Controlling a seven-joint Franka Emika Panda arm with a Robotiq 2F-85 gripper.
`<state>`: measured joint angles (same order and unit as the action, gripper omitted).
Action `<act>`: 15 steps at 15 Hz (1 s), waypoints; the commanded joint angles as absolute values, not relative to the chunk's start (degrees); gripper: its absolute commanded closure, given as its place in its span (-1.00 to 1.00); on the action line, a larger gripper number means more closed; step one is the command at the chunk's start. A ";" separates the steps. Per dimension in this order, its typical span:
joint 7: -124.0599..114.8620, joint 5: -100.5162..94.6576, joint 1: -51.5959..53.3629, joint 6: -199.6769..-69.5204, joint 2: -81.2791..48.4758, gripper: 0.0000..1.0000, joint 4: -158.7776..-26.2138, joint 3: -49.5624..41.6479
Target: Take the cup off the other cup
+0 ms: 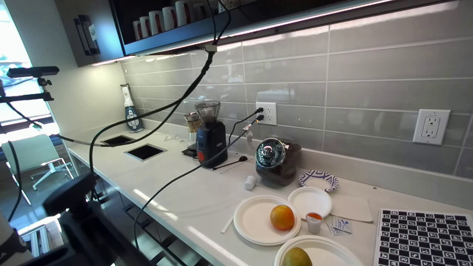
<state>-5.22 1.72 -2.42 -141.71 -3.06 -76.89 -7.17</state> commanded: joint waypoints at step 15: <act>-6.16 1.15 -2.38 -141.99 -4.34 0.13 -74.71 -7.27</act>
